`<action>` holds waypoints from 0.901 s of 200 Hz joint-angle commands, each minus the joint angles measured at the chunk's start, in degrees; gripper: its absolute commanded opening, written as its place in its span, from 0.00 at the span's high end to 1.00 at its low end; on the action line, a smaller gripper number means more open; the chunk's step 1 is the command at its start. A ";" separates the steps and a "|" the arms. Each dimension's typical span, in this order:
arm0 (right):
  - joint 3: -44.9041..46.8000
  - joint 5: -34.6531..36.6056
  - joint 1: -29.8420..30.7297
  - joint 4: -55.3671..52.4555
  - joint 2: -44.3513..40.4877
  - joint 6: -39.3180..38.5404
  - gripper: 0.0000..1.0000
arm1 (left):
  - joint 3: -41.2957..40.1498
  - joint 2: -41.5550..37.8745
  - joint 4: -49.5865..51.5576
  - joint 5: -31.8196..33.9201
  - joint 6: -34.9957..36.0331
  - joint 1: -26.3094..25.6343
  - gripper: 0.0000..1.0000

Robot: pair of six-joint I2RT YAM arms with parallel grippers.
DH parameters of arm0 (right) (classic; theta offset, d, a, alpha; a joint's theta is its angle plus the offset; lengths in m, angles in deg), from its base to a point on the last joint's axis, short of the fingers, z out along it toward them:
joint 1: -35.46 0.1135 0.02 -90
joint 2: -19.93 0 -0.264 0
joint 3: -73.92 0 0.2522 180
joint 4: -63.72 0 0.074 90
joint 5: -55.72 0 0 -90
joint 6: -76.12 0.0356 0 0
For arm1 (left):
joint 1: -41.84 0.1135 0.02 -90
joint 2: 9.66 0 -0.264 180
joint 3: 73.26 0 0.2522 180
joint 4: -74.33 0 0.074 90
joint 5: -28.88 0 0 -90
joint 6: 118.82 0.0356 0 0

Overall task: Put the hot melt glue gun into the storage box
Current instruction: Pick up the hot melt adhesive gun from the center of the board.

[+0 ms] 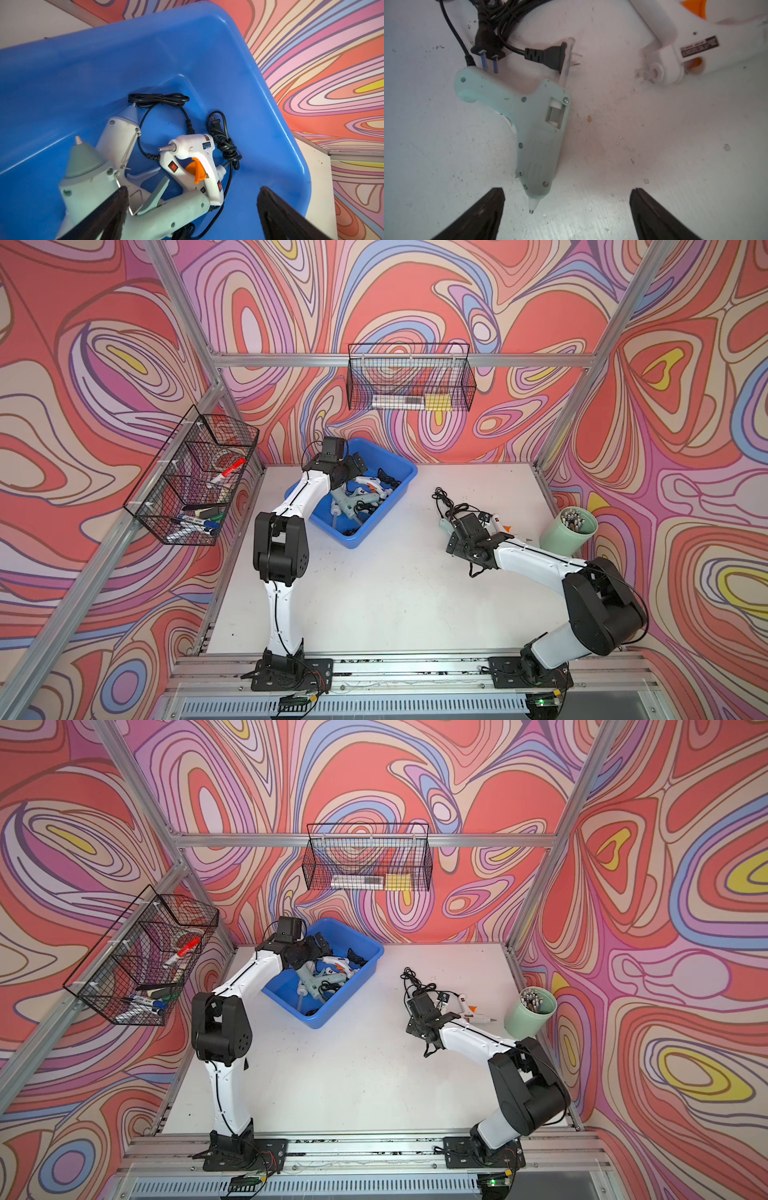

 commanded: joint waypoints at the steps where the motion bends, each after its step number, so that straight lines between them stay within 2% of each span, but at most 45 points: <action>1: -2.00 -2.19 -0.67 1.23 2.94 -1.81 0.07 | -2.69 -3.95 4.44 3.07 0.96 0.51 0.01; 44: -4.38 -2.25 -1.58 1.66 7.06 -3.11 0.17 | -10.87 -11.52 0.27 0.89 0.65 0.93 0.01; 123: -7.92 -2.66 -2.35 2.76 13.38 -4.58 0.20 | -17.99 -19.96 -2.88 -0.21 1.27 0.88 0.01; 142: -7.71 -3.14 -2.31 3.32 13.80 -4.80 0.29 | -18.10 -20.47 -2.72 -0.30 1.45 0.90 0.01; 180: -6.07 -4.01 -2.30 3.41 11.92 -5.09 0.59 | -18.39 -20.89 -2.44 -1.92 1.45 0.89 0.01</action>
